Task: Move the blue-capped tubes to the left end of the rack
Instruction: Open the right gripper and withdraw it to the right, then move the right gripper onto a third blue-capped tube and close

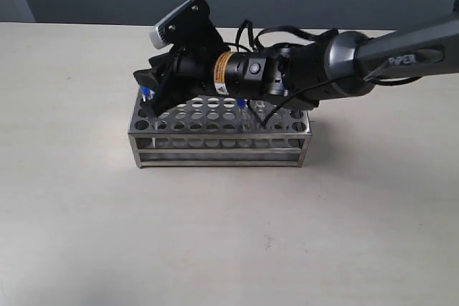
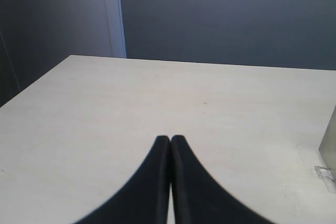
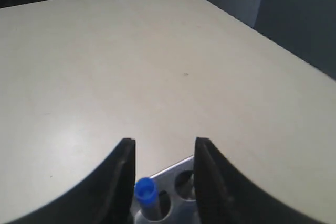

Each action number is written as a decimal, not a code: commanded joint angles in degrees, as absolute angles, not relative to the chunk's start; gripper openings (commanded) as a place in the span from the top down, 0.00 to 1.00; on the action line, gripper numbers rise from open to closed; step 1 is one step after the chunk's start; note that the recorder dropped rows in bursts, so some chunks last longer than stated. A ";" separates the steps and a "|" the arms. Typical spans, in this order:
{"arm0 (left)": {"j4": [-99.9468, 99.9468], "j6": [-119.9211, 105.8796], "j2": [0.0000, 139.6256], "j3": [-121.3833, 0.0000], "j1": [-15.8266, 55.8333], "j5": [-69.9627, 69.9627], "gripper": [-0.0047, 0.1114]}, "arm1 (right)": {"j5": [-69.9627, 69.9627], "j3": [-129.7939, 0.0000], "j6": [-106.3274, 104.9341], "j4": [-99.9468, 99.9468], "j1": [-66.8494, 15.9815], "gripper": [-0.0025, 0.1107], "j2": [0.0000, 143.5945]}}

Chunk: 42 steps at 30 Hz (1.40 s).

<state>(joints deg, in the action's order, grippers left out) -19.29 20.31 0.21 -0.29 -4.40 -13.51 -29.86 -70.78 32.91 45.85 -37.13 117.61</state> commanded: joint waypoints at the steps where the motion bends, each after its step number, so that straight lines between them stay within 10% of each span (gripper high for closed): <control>1: -19.09 20.47 0.00 -0.10 -4.01 -13.36 0.96 | -19.72 -70.78 33.02 51.57 -35.41 0.66 108.29; 18: -19.09 20.47 0.00 -0.10 -4.01 -13.36 0.96 | -41.21 -36.16 15.27 29.65 -18.88 0.66 89.08; 42: -19.09 20.46 0.00 -0.10 -4.01 -13.36 0.96 | -55.89 -39.12 13.57 28.05 -18.88 0.56 108.23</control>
<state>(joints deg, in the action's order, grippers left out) -19.29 20.31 0.21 -0.29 -4.40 -13.51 -56.85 -37.38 13.83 28.30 -19.21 106.85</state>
